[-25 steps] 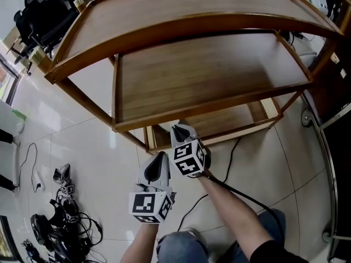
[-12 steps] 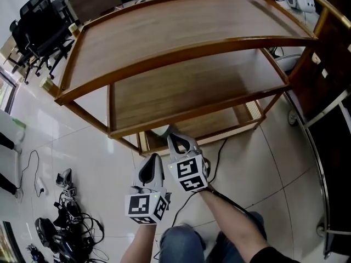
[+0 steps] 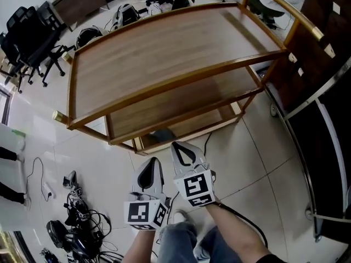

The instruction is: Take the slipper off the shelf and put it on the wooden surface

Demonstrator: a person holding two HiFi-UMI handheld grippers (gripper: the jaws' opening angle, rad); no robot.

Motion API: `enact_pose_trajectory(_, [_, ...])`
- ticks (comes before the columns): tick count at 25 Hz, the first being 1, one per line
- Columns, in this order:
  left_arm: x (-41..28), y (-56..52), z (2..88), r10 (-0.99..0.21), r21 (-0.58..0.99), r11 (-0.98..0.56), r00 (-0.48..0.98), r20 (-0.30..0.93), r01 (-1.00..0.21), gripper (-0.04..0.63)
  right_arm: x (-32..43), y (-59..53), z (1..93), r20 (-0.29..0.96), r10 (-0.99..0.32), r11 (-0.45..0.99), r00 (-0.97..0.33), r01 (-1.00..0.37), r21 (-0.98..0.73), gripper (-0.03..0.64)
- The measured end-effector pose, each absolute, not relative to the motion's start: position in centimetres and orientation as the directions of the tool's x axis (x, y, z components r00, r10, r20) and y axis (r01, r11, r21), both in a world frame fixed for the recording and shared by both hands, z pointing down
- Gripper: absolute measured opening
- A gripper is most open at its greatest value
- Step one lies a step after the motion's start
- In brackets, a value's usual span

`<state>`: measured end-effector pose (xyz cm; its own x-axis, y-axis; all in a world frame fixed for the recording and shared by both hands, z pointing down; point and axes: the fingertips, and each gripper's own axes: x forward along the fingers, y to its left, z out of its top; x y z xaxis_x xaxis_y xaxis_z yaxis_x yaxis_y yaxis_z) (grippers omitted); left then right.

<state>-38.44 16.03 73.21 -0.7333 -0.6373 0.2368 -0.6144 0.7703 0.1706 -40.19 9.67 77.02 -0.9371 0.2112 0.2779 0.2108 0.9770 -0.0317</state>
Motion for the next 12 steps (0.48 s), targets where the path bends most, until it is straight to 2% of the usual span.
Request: enact_pose_trajectory(12, [-35.0, 13.4, 52.8, -0.687, 0.145, 0.726, -0.701, 0.189, -0.672, 0.002, -34.7, 7.4, 54.5, 0.193, 0.150, 0.989, -0.970, 0.150, -0.018, 0.000])
